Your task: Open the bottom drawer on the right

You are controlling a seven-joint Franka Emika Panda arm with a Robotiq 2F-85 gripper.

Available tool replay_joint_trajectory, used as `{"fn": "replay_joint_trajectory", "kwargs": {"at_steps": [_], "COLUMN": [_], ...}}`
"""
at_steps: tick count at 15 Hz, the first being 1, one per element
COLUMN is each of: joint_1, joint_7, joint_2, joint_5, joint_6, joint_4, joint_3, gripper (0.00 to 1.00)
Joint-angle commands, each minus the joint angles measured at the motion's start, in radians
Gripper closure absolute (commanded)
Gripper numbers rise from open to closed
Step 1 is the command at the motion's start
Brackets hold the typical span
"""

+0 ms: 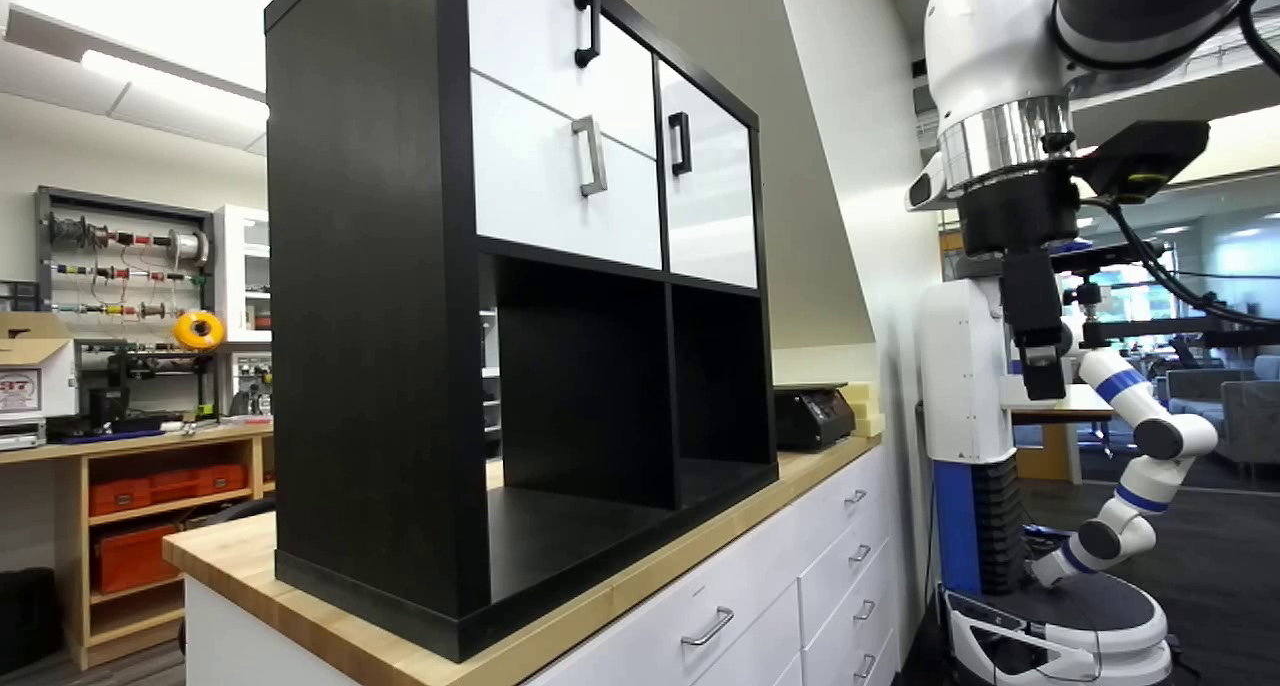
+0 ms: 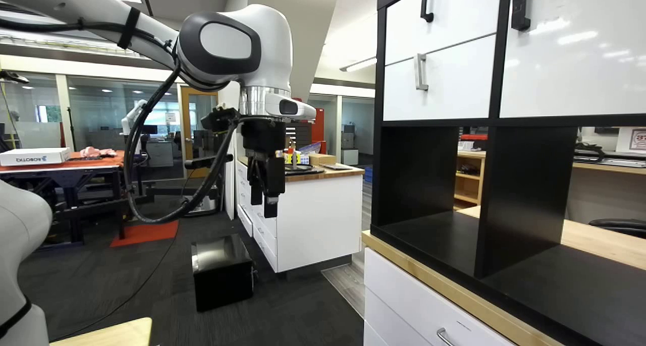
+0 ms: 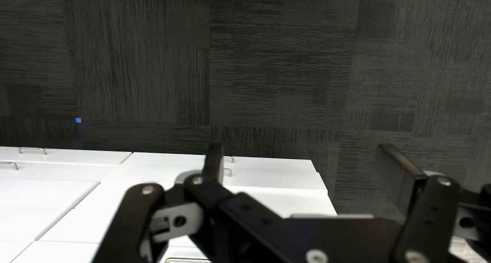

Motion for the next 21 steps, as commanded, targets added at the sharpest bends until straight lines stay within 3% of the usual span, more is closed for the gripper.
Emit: {"fn": "replay_joint_trajectory", "kwargs": {"at_steps": [1, 21], "joint_1": [-0.003, -0.010], "joint_7": [-0.001, 0.011], "joint_2": [0.000, 0.017], "joint_5": [0.002, -0.005], "joint_6": [-0.002, 0.065], "joint_4": [0.002, 0.067], "joint_3": [0.003, 0.005], "gripper": [0.00, 0.00]}}
